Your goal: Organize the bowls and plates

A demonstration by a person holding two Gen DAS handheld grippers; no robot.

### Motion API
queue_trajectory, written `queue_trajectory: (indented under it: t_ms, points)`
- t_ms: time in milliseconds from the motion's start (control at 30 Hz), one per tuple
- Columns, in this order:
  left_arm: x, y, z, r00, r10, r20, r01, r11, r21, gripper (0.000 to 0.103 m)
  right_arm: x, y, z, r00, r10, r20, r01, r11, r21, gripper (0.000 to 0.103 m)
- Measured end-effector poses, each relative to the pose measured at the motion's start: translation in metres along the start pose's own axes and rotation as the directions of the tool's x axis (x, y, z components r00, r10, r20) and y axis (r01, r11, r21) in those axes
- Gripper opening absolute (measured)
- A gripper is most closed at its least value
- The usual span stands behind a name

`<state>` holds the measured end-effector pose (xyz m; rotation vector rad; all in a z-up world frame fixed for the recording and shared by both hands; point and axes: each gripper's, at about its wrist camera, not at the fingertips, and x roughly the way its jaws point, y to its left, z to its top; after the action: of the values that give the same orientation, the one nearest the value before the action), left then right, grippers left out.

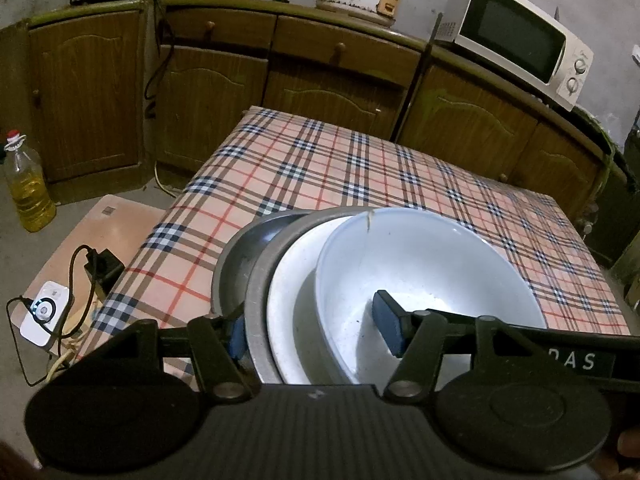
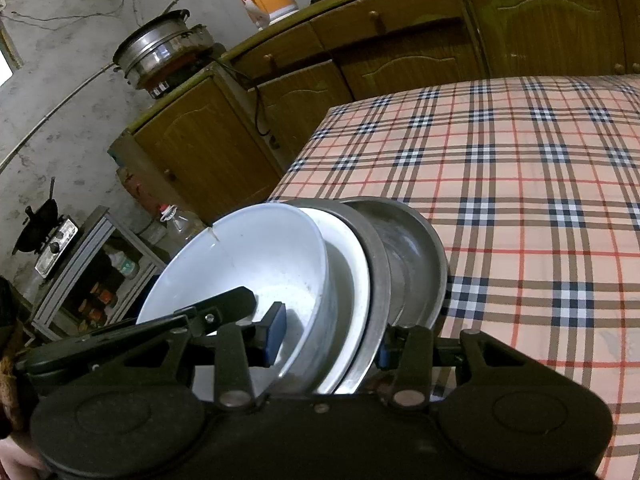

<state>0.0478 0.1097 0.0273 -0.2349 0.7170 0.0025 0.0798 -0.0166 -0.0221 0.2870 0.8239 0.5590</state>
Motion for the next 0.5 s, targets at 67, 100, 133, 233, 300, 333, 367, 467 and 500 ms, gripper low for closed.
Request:
queue_trajectory:
  t_ms: [67,100,133,233,300,333,367,467,500]
  points:
    - [0.002,0.001,0.0,1.0,-0.002,-0.002,0.002,1.0,0.0,0.062,0.002,0.0,0.001,1.0,-0.002,-0.001,0.002,1.0,0.001,0.053]
    - [0.004,0.001,0.001,1.0,-0.002,-0.003,0.002,1.0,0.0,0.062,0.002,-0.001,0.001,1.0,-0.003,-0.001,0.003,1.0,0.001,0.053]
    - [0.005,0.001,0.001,1.0,-0.003,-0.005,0.003,1.0,0.0,0.062,0.003,-0.001,0.001,1.0,-0.004,-0.002,0.004,1.0,0.001,0.053]
    - [0.008,0.001,0.001,1.0,0.0,-0.007,0.0,1.0,0.005,0.063,0.006,-0.002,0.001,1.0,-0.006,-0.005,0.006,1.0,0.003,0.053]
    - [0.009,0.001,0.001,1.0,0.0,-0.008,0.0,1.0,0.005,0.063,0.008,-0.002,0.001,1.0,-0.007,-0.006,0.007,1.0,0.005,0.053]
    - [0.011,0.002,0.001,1.0,-0.001,-0.008,0.001,1.0,0.005,0.063,0.009,-0.002,0.002,1.0,-0.008,-0.006,0.008,1.0,0.005,0.053]
    - [0.012,0.002,0.001,1.0,-0.001,-0.009,0.001,1.0,0.005,0.063,0.01,-0.002,0.002,1.0,-0.009,-0.007,0.009,1.0,0.006,0.053]
    - [0.015,0.003,0.002,1.0,-0.003,-0.012,0.003,1.0,0.003,0.063,0.013,-0.003,0.003,1.0,-0.012,-0.009,0.012,1.0,0.007,0.053]
    - [0.017,0.004,0.002,1.0,-0.003,-0.013,0.003,1.0,0.003,0.063,0.015,-0.004,0.003,1.0,-0.012,-0.01,0.012,1.0,0.008,0.053]
